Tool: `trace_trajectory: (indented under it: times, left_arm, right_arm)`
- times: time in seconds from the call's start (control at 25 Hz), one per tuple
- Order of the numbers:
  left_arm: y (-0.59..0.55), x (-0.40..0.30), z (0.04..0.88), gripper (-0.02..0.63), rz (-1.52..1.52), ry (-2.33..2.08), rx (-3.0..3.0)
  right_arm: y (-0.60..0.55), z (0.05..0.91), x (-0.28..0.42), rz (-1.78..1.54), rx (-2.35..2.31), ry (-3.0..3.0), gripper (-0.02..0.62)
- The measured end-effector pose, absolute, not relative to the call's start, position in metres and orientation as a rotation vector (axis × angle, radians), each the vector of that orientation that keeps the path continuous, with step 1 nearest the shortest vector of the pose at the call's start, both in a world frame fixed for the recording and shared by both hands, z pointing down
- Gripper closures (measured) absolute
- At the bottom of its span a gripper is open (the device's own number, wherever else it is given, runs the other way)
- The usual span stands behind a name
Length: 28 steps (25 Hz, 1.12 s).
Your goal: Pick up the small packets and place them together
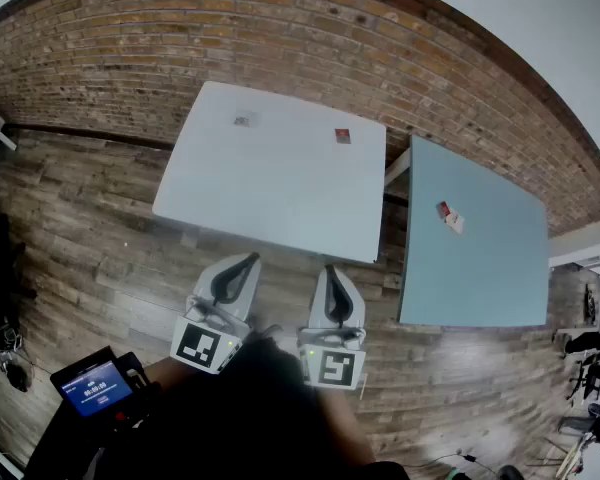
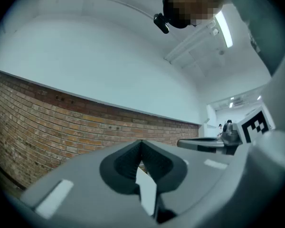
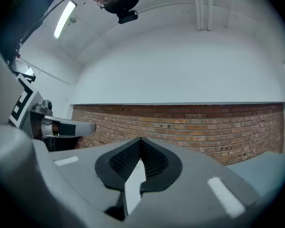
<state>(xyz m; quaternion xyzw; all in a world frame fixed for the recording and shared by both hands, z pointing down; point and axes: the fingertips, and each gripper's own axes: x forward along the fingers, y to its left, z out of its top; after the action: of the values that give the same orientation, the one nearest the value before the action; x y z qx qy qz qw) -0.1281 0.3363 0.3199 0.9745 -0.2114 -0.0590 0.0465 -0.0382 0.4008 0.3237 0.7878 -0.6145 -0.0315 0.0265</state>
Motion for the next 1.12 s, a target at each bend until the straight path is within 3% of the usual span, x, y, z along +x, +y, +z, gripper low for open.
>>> trace_trajectory:
  times: [0.6, 0.84, 1.12]
  left_arm:
    - [0.318, -0.136, 0.328, 0.606, -0.135, -0.748, 2.963]
    - [0.351, -0.101, 0.332, 0.606, -0.173, -0.808, 2.933]
    - [0.314, -0.088, 0.343, 0.606, -0.172, -0.841, 2.926]
  right_arm:
    - [0.398, 0.33, -0.029, -0.03, 2.387, -2.013, 0.592]
    - [0.422, 0.353, 0.002, 0.026, 2.32, -2.099, 0.592]
    - [0.393, 0.359, 0.015, 0.022, 2.325, -2.109, 0.592]
